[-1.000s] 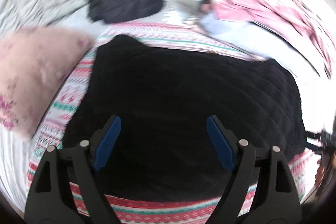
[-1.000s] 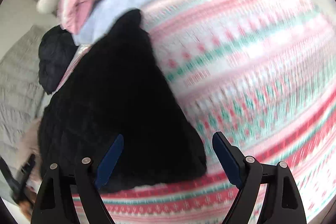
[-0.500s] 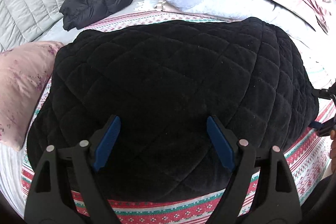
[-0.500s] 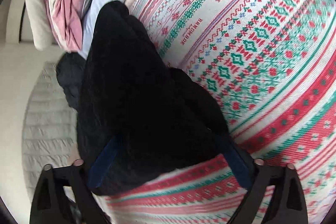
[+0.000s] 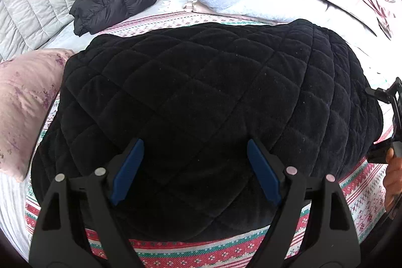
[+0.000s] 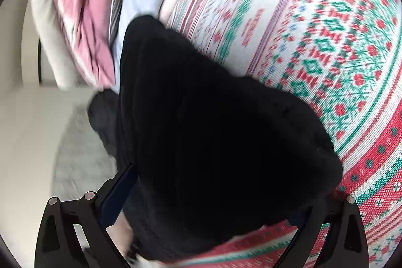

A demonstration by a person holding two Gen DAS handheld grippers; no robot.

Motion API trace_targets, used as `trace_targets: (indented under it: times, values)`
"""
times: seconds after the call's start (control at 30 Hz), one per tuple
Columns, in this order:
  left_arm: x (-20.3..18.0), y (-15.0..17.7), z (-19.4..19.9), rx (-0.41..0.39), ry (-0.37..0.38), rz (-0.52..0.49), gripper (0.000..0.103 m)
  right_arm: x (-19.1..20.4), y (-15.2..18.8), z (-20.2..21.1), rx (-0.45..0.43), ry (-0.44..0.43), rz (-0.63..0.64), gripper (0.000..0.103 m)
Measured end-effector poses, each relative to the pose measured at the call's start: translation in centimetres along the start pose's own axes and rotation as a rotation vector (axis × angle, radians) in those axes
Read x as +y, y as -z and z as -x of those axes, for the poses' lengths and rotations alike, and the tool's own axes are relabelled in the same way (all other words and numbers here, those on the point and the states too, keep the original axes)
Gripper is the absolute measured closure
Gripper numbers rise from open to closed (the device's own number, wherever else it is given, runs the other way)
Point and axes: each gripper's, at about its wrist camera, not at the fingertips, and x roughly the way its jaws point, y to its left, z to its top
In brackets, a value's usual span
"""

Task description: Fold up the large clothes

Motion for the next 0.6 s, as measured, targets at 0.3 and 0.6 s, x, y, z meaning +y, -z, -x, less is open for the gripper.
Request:
trace_targets:
  times: [0.3,0.6]
  values:
    - [-1.7,0.2,3.8,-0.106,0.064,-0.078,0.019,2.3,-0.1,-0.1,-0.035,0.009,0.053,0.033]
    - [-4.8,2.6,-1.1,0.085,-0.031,-0.149,0.017,1.5,0.2,0.2,-0.004,0.016,0.044,0.033]
